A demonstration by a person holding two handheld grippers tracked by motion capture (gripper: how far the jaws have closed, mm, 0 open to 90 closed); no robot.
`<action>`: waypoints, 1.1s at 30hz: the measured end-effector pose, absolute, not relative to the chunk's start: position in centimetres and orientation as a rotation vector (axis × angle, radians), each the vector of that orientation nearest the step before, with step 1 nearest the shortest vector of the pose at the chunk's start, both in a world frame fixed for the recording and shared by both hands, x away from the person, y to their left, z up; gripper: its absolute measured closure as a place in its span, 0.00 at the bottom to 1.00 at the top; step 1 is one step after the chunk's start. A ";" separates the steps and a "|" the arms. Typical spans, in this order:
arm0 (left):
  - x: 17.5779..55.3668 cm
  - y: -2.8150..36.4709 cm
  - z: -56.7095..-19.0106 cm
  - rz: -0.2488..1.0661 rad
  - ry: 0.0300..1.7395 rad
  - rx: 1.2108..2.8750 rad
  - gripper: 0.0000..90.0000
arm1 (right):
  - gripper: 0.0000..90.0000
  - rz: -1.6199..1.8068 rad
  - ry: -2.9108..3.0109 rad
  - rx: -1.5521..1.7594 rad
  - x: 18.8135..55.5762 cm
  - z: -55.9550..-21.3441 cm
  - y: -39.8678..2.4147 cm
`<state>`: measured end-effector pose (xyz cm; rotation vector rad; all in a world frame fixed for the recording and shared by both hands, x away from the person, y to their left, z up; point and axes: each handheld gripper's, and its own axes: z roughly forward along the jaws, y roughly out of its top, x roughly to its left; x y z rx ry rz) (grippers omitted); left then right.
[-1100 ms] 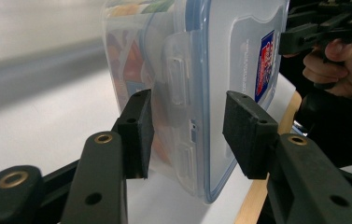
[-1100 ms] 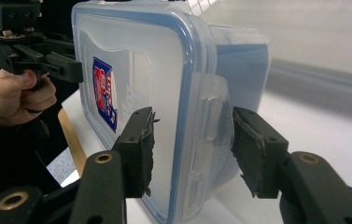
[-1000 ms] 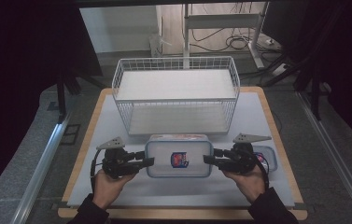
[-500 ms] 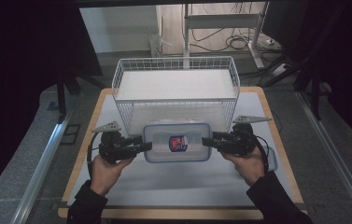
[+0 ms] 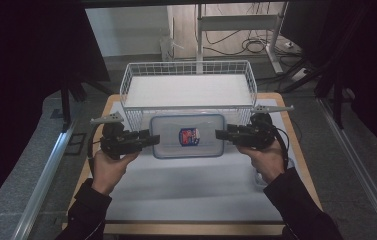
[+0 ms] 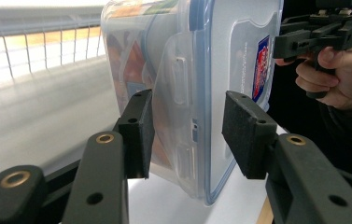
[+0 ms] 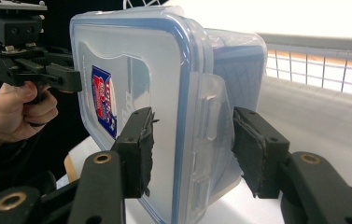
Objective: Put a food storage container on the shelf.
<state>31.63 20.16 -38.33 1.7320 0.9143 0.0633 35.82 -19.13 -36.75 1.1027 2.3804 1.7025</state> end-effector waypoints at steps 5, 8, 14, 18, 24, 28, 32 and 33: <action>32.5 20.3 -37.1 0.069 0.915 1.726 0.61 | 0.55 1.720 2.377 1.115 36.8 -35.7 -19.0; 33.0 20.4 -36.5 0.071 0.910 1.725 0.61 | 0.55 1.726 2.365 1.113 37.3 -35.1 -18.9; 34.0 20.7 -35.3 0.069 0.907 1.705 0.61 | 0.55 1.732 2.352 1.116 38.1 -33.8 -18.7; 34.7 20.8 -34.3 0.077 0.908 1.703 0.61 | 0.55 1.742 2.335 1.116 38.9 -32.8 -18.6; 35.8 21.0 -32.8 0.092 0.907 1.693 0.61 | 0.55 1.757 2.320 1.112 40.2 -31.4 -18.3; 36.6 21.2 -31.9 0.095 0.909 1.694 0.61 | 0.55 1.761 2.315 1.112 40.9 -30.5 -18.0; 37.4 21.3 -31.3 0.096 0.910 1.686 0.61 | 0.55 1.768 2.300 1.112 41.7 -29.8 -17.9; 37.9 21.4 -31.1 0.098 0.909 1.679 0.61 | 0.55 1.769 2.298 1.113 42.1 -29.6 -17.9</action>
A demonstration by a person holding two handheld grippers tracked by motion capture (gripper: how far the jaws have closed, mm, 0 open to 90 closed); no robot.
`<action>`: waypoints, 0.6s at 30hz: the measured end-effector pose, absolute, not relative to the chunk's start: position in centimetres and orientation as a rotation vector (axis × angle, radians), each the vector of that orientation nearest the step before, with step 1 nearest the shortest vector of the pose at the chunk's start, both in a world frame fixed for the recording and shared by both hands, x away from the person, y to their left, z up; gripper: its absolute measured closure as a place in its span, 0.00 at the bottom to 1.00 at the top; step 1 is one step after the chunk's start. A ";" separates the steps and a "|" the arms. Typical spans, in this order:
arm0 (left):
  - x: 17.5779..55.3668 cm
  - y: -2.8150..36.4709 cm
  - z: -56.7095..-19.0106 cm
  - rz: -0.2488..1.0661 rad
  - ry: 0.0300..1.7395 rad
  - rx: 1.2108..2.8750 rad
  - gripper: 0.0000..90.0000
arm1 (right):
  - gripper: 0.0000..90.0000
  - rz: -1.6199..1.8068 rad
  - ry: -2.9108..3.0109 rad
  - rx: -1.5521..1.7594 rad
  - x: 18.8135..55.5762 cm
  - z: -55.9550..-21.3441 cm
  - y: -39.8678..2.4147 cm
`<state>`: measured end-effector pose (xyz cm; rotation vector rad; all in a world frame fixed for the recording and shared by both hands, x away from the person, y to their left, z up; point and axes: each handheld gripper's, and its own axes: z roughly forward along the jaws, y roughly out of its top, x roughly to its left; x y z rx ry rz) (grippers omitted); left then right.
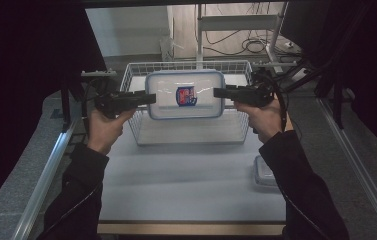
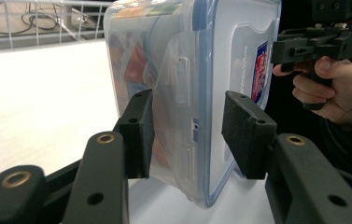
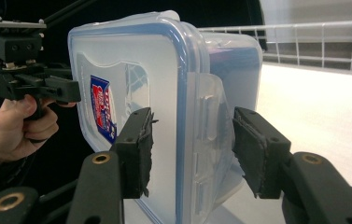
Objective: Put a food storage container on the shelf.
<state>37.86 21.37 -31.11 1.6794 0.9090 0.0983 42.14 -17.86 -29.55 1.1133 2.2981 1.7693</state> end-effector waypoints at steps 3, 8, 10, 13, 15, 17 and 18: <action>38.3 21.3 -31.0 0.101 0.908 1.675 0.61 | 0.54 1.778 2.287 1.118 42.6 -29.3 -17.9; 39.7 21.3 -30.8 0.092 0.913 1.669 0.61 | 0.54 1.774 2.282 1.138 43.7 -29.1 -17.9; 40.1 21.4 -30.8 0.086 0.915 1.661 0.61 | 0.54 1.774 2.278 1.143 44.1 -29.0 -17.9; 40.8 21.3 -30.8 0.081 0.925 1.656 0.61 | 0.54 1.769 2.276 1.152 44.7 -28.8 -17.8; 41.2 21.3 -30.8 0.077 0.929 1.655 0.61 | 0.54 1.766 2.272 1.164 45.1 -28.8 -17.8; 41.5 21.3 -31.0 0.072 0.936 1.654 0.61 | 0.54 1.766 2.272 1.175 45.5 -28.8 -17.8; 41.9 21.3 -31.2 0.066 0.944 1.653 0.61 | 0.54 1.765 2.271 1.192 45.9 -28.9 -17.7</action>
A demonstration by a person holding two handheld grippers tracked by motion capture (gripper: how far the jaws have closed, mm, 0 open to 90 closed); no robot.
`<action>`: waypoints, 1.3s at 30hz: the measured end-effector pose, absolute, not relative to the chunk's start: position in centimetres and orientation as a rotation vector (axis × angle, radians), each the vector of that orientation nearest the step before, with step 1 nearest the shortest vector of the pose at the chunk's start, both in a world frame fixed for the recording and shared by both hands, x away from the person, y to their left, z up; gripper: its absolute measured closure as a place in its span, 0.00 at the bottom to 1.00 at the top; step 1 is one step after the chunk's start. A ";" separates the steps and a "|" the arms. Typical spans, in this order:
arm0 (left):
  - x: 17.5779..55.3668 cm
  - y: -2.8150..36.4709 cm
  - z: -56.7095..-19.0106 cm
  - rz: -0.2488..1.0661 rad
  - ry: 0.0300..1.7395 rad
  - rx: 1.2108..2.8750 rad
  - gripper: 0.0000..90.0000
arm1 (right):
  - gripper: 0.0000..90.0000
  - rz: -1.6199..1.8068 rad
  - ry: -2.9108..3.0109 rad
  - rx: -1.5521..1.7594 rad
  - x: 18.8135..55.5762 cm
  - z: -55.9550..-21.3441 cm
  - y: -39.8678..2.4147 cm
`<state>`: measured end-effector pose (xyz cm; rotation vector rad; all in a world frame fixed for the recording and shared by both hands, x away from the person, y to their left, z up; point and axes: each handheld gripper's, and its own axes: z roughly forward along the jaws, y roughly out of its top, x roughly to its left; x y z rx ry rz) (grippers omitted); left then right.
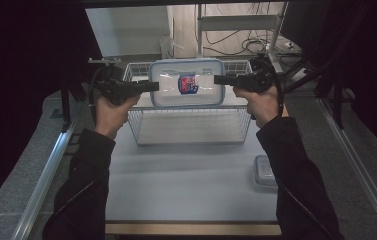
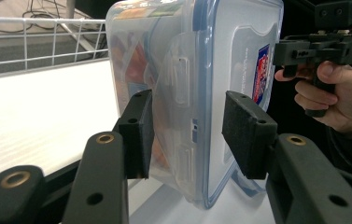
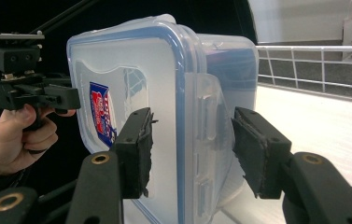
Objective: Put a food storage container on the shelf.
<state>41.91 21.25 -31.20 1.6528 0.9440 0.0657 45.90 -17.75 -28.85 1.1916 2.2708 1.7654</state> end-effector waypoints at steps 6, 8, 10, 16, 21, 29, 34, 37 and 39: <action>42.6 21.2 -31.7 0.061 0.967 1.654 0.60 | 0.54 1.747 2.275 1.215 46.8 -29.3 -17.5; 42.8 21.3 -31.9 0.056 0.974 1.649 0.60 | 0.54 1.745 2.278 1.217 47.0 -29.3 -17.5; 42.9 21.3 -32.0 0.053 0.980 1.650 0.60 | 0.54 1.747 2.282 1.232 47.3 -29.6 -17.5; 43.2 21.2 -32.2 0.051 0.979 1.649 0.60 | 0.54 1.766 2.278 1.277 47.8 -29.9 -17.6; 43.3 21.2 -32.2 0.053 0.983 1.648 0.59 | 0.54 1.776 2.273 1.285 48.0 -29.9 -17.7; 43.2 20.8 -32.3 0.103 0.979 1.658 0.55 | 0.52 1.785 2.237 1.257 48.2 -30.3 -17.7; 43.3 20.5 -32.5 0.128 0.982 1.668 0.52 | 0.52 1.675 2.221 1.219 47.9 -30.2 -17.2; 43.7 20.3 -32.8 0.128 1.004 1.669 0.41 | 0.52 1.629 2.230 1.209 47.8 -30.5 -16.6; 44.2 20.6 -33.1 0.089 1.013 1.638 0.42 | 0.50 1.591 2.231 1.205 47.8 -30.8 -16.2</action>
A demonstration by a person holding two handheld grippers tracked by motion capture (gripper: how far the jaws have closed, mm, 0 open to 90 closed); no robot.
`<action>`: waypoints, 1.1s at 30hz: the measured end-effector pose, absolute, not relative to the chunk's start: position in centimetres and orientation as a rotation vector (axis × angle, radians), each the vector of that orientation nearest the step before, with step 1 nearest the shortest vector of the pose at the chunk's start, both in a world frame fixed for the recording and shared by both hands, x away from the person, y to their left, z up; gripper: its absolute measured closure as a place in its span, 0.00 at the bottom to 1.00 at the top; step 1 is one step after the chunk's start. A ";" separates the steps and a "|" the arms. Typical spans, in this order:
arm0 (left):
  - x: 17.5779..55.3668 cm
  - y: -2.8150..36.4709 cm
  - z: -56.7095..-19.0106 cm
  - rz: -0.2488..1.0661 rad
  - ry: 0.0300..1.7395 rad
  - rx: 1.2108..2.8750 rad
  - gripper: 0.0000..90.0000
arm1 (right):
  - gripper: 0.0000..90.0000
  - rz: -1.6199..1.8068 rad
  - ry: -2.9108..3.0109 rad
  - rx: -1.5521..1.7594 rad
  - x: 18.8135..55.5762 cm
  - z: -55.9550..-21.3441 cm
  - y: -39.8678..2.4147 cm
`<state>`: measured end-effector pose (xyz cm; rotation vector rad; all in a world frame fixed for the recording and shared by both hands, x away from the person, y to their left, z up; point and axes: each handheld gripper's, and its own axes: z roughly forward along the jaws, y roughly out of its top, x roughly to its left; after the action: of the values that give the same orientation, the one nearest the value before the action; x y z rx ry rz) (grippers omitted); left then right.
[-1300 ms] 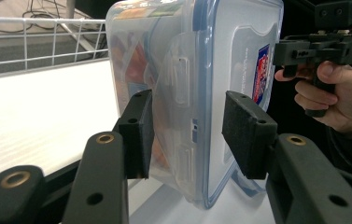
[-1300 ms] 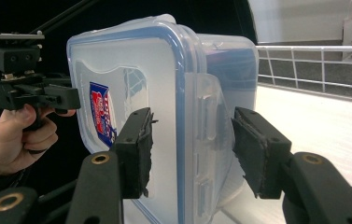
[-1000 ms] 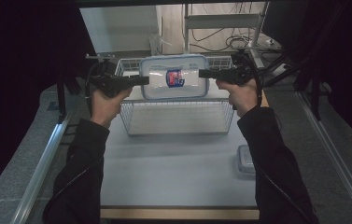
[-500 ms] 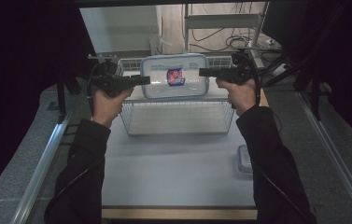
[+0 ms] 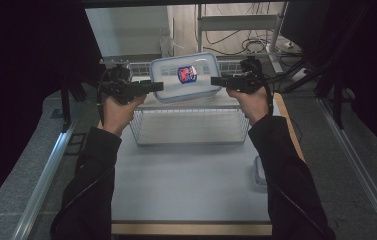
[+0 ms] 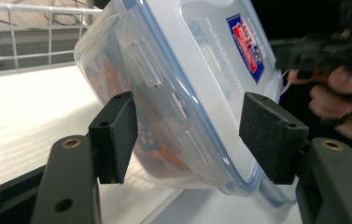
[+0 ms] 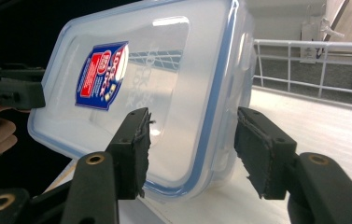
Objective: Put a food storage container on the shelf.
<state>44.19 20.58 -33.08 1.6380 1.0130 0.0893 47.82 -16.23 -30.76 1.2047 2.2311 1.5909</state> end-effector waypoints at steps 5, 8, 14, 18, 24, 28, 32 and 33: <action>45.0 21.0 -33.5 0.065 1.026 1.595 0.41 | 0.50 1.635 2.211 1.227 47.9 -31.2 -16.3; 44.7 20.7 -33.0 0.168 1.035 1.639 0.41 | 0.50 1.648 2.210 1.224 47.8 -31.2 -16.5; 42.9 20.2 -32.1 0.344 0.974 1.703 0.34 | 0.51 1.643 2.192 1.171 46.9 -30.9 -17.1; 41.7 19.9 -32.0 0.429 0.939 1.743 0.36 | 0.52 1.618 2.195 1.115 46.2 -30.8 -17.3; 40.5 20.4 -32.5 0.443 0.927 1.727 0.32 | 0.56 1.547 2.198 1.043 45.2 -30.7 -17.4; 39.6 20.4 -33.5 0.467 0.909 1.741 0.26 | 0.54 1.522 2.201 1.010 44.6 -31.0 -17.6; 38.6 20.2 -34.5 0.483 0.891 1.768 0.20 | 0.48 1.498 2.204 0.983 44.0 -31.5 -17.7; 38.3 20.1 -34.7 0.484 0.878 1.775 0.19 | 0.46 1.494 2.204 0.977 43.9 -31.7 -17.7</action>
<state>38.31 20.14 -34.70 1.7749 0.8783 0.4837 43.93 -17.69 -31.66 0.9765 2.2036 1.4942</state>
